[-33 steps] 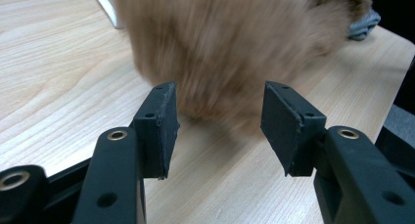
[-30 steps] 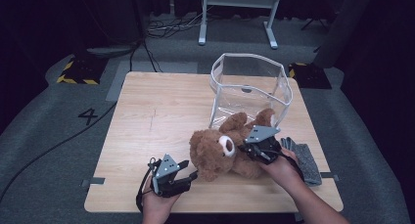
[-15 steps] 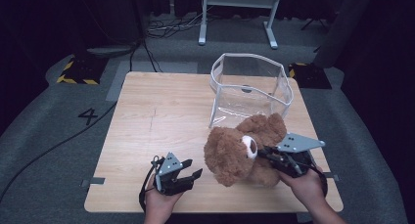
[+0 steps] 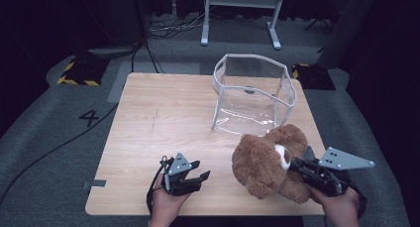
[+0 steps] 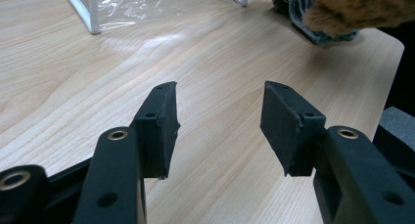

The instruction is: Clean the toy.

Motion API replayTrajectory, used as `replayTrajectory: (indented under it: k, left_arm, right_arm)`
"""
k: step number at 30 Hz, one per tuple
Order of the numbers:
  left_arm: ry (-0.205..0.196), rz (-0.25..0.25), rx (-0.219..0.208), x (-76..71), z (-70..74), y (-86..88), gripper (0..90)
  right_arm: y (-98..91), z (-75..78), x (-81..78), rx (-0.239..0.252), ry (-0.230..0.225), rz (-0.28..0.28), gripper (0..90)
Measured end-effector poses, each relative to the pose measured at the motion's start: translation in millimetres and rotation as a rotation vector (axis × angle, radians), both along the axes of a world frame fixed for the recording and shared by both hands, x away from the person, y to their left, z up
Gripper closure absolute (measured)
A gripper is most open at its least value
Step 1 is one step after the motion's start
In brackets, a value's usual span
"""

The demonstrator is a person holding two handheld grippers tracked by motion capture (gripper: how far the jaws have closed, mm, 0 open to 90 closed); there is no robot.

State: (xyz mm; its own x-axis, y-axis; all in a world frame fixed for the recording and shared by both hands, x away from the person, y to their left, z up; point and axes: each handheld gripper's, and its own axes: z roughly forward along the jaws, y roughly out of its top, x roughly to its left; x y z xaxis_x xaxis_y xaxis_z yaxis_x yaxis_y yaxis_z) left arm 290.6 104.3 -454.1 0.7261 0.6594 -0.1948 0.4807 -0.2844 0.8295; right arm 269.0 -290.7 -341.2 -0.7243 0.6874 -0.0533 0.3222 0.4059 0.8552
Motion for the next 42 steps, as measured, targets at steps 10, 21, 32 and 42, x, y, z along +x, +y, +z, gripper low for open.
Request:
replayTrajectory:
  k: [10,21,32,42]
  left_arm:
    - [-0.006,0.023,0.028,-1.2,1.8,5.8,47.9]
    - [0.001,0.091,0.069,-3.6,1.8,22.6,47.8]
    - [0.003,0.106,0.068,-6.1,0.9,26.3,47.7]
    - [0.024,0.128,0.079,-2.1,2.7,34.1,46.8]
  right_arm:
    - [-36.8,8.8,-13.2,0.061,-0.015,-0.091,83.6]
    - [-72.5,-35.2,27.1,0.055,0.104,-0.241,87.8]
    - [-53.8,-57.1,62.8,-0.019,0.190,-0.205,80.2]
    - [-36.8,-52.8,70.4,-0.051,0.229,-0.156,53.5]
